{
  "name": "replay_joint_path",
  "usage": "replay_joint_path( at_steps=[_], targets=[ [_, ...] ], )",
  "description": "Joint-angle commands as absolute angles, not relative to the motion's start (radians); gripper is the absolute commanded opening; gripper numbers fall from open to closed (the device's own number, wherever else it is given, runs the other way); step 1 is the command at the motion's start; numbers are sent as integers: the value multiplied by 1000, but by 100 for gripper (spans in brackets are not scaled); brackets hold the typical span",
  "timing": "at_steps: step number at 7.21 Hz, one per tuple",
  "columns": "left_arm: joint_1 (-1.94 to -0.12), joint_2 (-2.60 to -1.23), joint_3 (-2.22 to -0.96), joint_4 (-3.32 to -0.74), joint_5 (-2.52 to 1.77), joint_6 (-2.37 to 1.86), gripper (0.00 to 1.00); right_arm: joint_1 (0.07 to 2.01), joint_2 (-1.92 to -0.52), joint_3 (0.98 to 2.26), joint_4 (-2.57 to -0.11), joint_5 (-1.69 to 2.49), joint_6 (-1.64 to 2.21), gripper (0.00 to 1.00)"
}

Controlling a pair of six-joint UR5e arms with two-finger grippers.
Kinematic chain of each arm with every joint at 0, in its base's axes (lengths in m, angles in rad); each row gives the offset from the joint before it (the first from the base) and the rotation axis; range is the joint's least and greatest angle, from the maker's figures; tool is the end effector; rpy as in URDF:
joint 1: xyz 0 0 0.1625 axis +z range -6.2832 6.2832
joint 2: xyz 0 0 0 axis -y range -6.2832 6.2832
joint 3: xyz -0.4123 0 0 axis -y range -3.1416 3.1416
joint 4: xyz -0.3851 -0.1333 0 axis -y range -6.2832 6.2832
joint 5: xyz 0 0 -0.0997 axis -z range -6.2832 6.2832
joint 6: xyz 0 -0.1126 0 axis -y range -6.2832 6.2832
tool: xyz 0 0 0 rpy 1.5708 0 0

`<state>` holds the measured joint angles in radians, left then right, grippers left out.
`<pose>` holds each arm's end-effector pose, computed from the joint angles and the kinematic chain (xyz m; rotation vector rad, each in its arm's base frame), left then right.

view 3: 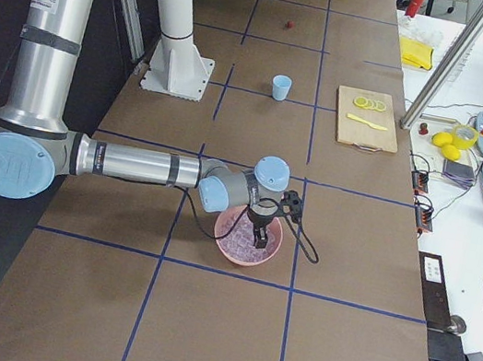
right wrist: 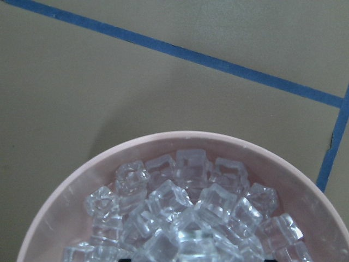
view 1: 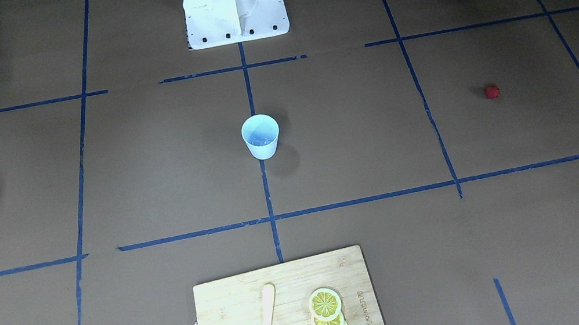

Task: Put ice and strawberries in cup
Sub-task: 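Grasp a third ice cube from the pink bowl with the right gripper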

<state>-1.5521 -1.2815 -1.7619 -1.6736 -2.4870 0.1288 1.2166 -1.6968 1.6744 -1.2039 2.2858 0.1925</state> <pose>-0.0371 -0.3664 0.6635 0.0547 0.9154 0.1391 -0.1023 -0.4481 0.6265 0.1267 -0.7726 -0.2765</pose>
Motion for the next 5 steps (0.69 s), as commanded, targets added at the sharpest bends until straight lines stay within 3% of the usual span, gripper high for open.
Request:
replay_joint_path(
  at_steps=[1, 4, 5],
  targets=[
    [-1551, -1281, -1761, -1674, -2487, 129, 100, 1215, -1695, 1667, -1204, 2286, 196, 75],
    [-1552, -1281, -1761, -1674, -2487, 129, 100, 1213, -1694, 1667, -1204, 2286, 193, 36],
    [-1552, -1281, -1761, -1674, -2487, 129, 100, 1212, -1694, 1667, -1204, 2286, 193, 33]
  ],
)
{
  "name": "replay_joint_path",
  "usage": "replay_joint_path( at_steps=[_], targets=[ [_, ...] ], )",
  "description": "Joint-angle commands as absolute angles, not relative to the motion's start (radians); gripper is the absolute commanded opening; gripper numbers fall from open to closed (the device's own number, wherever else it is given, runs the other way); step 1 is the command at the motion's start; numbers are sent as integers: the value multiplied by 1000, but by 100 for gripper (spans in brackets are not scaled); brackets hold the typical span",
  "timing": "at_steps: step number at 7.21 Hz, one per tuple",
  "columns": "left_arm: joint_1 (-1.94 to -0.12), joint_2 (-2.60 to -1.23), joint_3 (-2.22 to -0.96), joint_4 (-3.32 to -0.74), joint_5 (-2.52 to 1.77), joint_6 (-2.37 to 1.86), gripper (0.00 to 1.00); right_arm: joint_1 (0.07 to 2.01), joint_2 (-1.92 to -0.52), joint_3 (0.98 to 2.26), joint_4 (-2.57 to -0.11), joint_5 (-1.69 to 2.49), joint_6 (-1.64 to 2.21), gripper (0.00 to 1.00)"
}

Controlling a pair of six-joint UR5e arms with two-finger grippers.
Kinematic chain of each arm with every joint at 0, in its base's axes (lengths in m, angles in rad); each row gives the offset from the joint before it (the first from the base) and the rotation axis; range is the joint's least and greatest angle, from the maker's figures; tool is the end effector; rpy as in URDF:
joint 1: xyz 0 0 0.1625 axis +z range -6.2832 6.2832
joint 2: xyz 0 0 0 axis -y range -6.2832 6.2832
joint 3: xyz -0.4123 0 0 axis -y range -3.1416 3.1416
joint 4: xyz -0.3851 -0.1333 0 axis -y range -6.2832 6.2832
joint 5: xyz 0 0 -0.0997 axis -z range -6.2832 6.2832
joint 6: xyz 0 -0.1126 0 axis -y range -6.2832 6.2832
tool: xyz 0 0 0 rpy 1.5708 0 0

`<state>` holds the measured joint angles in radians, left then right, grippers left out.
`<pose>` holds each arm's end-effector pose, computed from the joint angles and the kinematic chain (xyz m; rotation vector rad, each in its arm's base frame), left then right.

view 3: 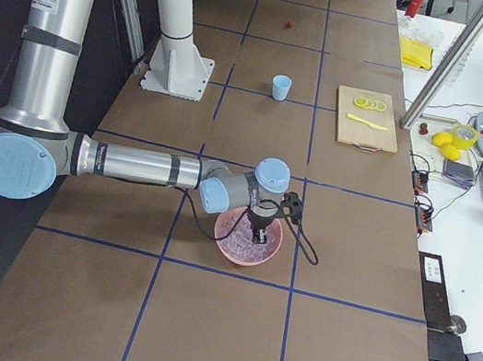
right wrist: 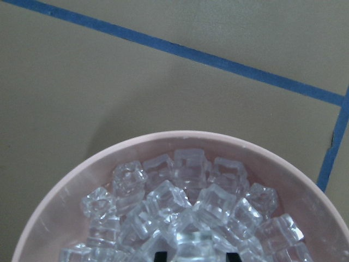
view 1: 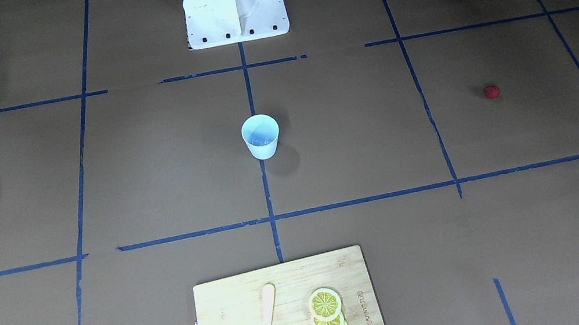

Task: Put ice and strawberries in cup
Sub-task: 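Grasp a third ice cube from the pink bowl with the right gripper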

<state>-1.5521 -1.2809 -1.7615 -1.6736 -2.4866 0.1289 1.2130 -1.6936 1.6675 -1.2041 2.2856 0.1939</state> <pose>-0.0372 -0.3661 0.6640 0.0538 0.9150 0.1388 -0.1043 -0.4487 0.6286 0.1212 -0.7719 -0.2772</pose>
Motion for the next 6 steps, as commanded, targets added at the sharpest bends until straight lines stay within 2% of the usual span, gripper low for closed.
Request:
replay_joint_path(
  at_steps=[1, 2, 4, 6],
  targets=[
    [-1552, -1281, -1763, -1674, -2487, 129, 100, 1213, -1695, 1667, -1203, 2286, 192, 28],
    [-1552, -1281, -1763, -1674, -2487, 129, 100, 1213, -1695, 1667, -1203, 2286, 190, 21],
    [-1552, -1281, -1763, -1674, -2487, 129, 100, 1213, -1695, 1677, -1203, 2287, 186, 0],
    [-1552, -1281, -1775, -1674, -2487, 127, 100, 1262, -1712, 1759, -1210, 2284, 184, 0]
  ],
)
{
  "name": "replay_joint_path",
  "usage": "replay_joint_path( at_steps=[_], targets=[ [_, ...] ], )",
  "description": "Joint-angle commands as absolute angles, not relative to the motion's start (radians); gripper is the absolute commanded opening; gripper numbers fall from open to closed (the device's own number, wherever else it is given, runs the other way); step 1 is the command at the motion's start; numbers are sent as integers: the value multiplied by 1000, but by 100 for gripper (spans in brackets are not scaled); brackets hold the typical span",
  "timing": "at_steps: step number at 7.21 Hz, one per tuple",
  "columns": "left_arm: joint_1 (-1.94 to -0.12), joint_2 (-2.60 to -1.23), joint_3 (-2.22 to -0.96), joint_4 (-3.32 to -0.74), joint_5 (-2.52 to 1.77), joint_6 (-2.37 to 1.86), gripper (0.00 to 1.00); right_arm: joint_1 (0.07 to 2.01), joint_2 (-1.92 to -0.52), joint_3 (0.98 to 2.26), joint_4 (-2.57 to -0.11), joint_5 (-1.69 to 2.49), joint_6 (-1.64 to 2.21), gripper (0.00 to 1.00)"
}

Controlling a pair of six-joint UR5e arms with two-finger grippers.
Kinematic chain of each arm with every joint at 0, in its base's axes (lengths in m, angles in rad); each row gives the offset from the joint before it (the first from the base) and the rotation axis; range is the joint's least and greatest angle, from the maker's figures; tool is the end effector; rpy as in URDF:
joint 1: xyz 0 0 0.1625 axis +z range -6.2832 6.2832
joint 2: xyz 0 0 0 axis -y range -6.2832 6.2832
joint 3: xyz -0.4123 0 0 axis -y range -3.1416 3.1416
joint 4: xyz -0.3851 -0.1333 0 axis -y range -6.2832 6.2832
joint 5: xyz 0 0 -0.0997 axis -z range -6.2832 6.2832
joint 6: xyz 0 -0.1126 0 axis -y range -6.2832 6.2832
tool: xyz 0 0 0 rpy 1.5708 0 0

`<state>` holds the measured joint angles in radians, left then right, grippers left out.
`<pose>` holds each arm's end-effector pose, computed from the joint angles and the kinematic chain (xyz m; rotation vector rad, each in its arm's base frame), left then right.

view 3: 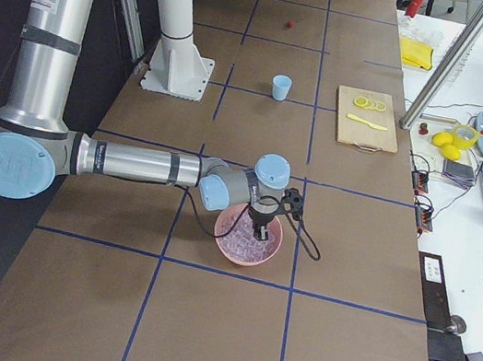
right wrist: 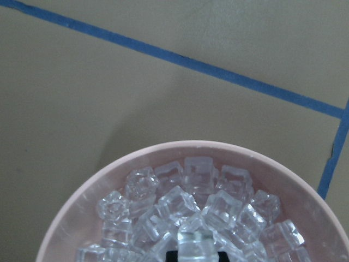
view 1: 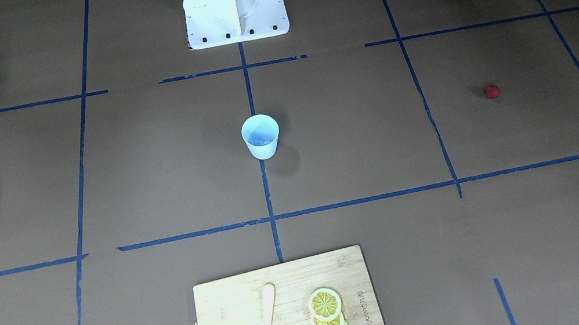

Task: Put ice and strawberries in cup
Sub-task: 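Grasp a third ice cube from the pink bowl with the right gripper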

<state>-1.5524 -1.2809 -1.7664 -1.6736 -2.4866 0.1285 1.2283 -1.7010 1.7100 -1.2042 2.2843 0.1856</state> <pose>-0.0373 -0.3666 0.6616 0.0583 0.9148 0.1404 -0.0968 -0.4491 0.6105 0.1635 -0.7765 -0.2826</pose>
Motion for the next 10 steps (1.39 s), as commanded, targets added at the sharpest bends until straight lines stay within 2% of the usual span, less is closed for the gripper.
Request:
replay_joint_path(
  at_steps=[1, 4, 6, 8, 10],
  targets=[
    [-1552, -1281, -1776, -1674, -2487, 127, 100, 1281, -1745, 1828, -1213, 2284, 193, 0],
    [-1552, -1281, -1799, -1672, -2488, 123, 100, 1258, -1759, 2036, -1262, 2343, 492, 0],
    [-1552, -1279, -1808, -1672, -2490, 121, 100, 1105, -1694, 2153, -1256, 2398, 950, 0],
    [-1552, -1275, -1813, -1672, -2493, 121, 100, 854, -1433, 2154, -1259, 2303, 1523, 0],
    [-1552, -1275, -1812, -1672, -2493, 120, 100, 651, -1187, 2018, -1287, 2069, 1794, 0]
  ],
)
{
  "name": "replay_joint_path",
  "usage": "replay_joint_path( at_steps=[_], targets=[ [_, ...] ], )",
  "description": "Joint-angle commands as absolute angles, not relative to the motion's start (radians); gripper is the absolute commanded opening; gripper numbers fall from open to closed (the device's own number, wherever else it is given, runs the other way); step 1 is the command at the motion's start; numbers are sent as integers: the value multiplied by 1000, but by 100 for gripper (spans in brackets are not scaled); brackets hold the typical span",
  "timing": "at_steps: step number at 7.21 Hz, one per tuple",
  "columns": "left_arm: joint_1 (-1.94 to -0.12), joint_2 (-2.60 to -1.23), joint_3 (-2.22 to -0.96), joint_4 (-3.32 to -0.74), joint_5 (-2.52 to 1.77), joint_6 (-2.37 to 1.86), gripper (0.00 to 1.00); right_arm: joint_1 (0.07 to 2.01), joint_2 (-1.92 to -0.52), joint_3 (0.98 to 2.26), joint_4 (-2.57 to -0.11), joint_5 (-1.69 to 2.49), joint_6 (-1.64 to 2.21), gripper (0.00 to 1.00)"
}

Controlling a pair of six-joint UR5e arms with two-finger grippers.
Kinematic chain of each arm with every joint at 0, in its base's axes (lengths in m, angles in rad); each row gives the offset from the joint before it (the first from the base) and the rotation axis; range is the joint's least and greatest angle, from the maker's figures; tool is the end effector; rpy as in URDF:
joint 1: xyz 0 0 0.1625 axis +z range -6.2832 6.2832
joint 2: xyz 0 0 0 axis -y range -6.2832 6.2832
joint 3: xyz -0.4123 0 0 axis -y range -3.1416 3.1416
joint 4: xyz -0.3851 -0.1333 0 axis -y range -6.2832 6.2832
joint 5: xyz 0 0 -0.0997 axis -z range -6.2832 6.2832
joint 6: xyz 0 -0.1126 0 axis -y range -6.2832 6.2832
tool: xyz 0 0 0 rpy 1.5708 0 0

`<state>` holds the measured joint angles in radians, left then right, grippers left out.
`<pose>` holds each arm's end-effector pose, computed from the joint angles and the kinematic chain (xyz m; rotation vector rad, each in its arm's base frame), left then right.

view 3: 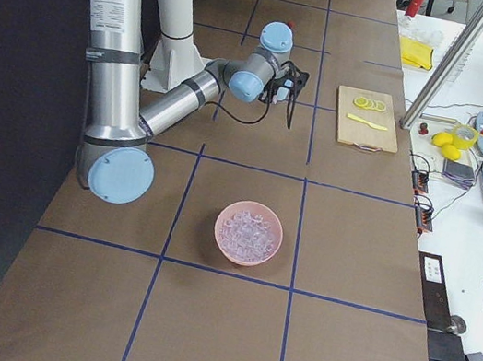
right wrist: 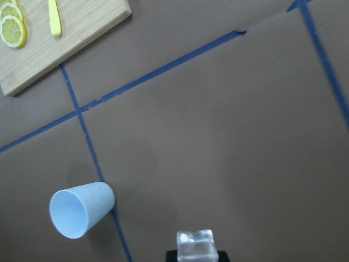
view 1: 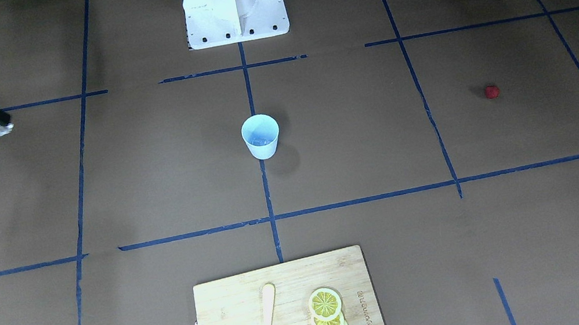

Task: Put ice and strawberries in cup
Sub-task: 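Carry the ice cube over the blue cup and release it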

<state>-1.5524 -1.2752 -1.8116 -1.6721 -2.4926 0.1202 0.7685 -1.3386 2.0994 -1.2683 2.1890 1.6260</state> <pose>-0.0368 -0.3679 0.6414 0.0901 0.9192 0.1500 -0.3139 -0.3981 0.2557 -0.1645 -1.1610 0.3998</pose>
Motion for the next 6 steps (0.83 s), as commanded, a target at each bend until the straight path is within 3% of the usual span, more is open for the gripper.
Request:
replay_joint_path(
  at_steps=[1, 6],
  targets=[
    [-1552, -1273, -1812, -1672, -2493, 120, 100, 615, -1064, 1923, -1336, 2019, 1833, 0],
    [-1551, -1273, -1802, -1672, -2493, 120, 100, 512, -847, 1661, -1327, 1901, 1902, 2]
  ],
)
